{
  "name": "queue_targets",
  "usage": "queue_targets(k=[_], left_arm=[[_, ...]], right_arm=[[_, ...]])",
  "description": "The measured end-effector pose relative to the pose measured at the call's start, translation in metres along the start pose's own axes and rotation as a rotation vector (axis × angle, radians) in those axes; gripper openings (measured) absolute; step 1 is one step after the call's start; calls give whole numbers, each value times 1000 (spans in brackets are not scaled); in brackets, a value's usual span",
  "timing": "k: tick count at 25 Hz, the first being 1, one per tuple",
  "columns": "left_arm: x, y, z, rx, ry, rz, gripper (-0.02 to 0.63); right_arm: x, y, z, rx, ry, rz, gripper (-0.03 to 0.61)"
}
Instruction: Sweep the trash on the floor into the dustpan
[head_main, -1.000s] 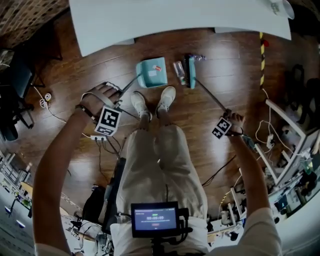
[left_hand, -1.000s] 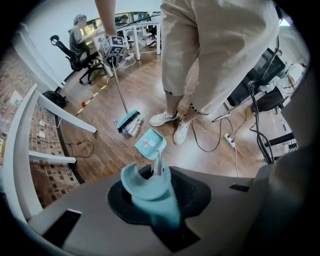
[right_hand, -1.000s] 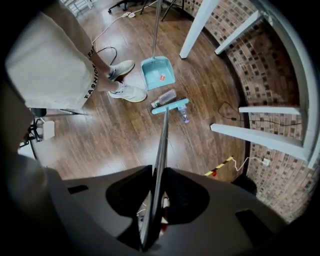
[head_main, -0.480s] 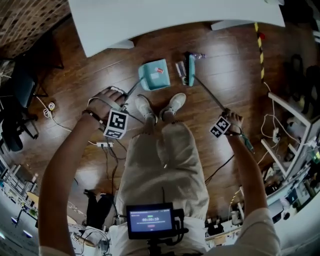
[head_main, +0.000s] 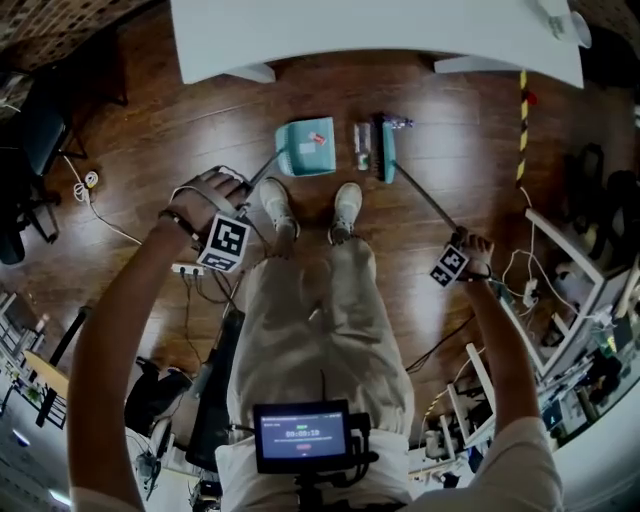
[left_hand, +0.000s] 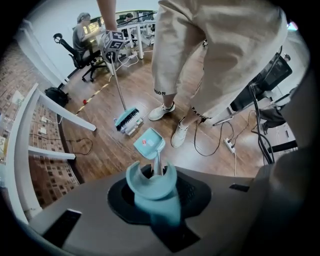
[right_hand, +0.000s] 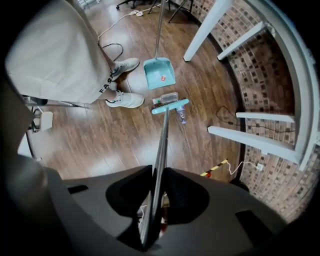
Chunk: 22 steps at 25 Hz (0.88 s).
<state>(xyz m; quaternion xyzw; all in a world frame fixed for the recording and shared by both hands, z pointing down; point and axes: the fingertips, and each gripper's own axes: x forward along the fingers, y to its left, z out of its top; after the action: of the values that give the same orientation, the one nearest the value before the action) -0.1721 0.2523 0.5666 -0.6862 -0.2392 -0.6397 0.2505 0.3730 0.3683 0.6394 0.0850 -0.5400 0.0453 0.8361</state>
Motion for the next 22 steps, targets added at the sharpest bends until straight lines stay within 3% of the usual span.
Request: queue_targets(k=[4,13,22], left_arm=[[1,-8,11,-4,5,-2,80],[-1,2,18,12,18,8,80],[0,13,12,27,15,-3,80]], right_arm=[[0,5,-7,-65,-25,-4,106],[12,25,-27,-82,-4,47,106],[35,21,-5,-47,7,76,106]])
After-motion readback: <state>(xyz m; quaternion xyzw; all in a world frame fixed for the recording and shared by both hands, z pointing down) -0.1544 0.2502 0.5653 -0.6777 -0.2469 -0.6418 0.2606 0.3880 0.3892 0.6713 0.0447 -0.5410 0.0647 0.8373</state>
